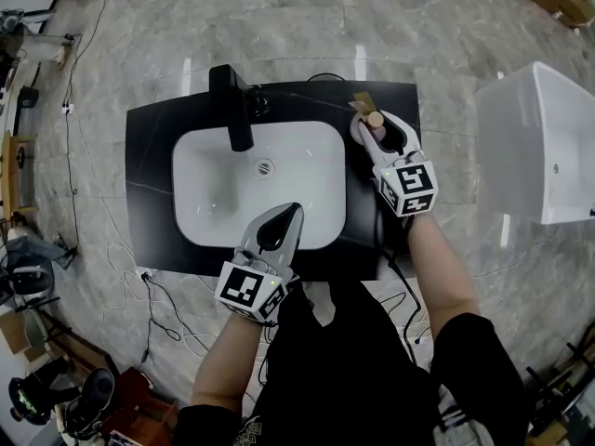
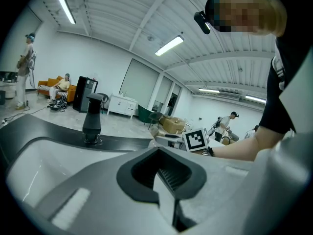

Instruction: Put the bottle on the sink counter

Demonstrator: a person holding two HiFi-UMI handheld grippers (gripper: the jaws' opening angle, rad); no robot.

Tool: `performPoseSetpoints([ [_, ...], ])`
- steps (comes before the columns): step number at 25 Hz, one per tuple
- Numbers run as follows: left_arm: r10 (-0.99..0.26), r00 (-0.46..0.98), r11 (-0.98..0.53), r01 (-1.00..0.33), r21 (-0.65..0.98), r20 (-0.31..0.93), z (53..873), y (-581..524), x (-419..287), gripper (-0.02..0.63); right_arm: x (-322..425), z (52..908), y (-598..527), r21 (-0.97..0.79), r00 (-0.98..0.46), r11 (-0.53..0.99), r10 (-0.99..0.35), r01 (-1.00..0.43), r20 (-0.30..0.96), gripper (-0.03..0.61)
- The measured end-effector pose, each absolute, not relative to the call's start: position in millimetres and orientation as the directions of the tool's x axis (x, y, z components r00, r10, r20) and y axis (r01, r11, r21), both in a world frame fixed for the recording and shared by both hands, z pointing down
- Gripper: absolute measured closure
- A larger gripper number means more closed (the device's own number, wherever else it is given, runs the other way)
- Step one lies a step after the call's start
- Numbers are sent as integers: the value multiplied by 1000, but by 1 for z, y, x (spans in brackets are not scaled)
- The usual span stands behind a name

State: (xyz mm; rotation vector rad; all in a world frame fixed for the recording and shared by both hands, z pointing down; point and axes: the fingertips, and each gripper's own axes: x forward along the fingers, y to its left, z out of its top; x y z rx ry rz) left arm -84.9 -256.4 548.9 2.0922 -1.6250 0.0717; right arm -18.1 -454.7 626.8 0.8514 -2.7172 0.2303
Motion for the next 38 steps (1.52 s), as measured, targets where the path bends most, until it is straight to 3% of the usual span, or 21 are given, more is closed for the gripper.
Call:
performPoseSetpoints([
  [6,-903,281,-167,-926,337,324,546,-247,-86,614,-13,628,-451,-116,-785,800,-532,-589,316,361],
  [10,-908,278,-168,-927,334,313,539,-236,-91,614,5,628,-442,-133,-757,767,-562,-628,333,368],
  [12,-909,282,-175,-927,333,306,536,-230,-94,614,14,624,-435,-139,-741,746,-585,-651,331,398],
  [15,-910,300,-196,-919,341,287,529,-218,-96,614,29,610,-418,-149,-708,706,-626,-692,327,533],
  [16,-910,309,-206,-916,344,277,526,-213,-96,614,33,603,-410,-154,-700,695,-635,-702,326,551],
  [24,-898,372,-283,-897,341,235,494,-163,-106,614,47,528,-335,-240,-655,609,-707,-756,267,551],
  [38,-901,384,-306,-892,331,203,446,-53,-151,614,11,445,-161,-199,-676,646,-704,-737,219,551],
])
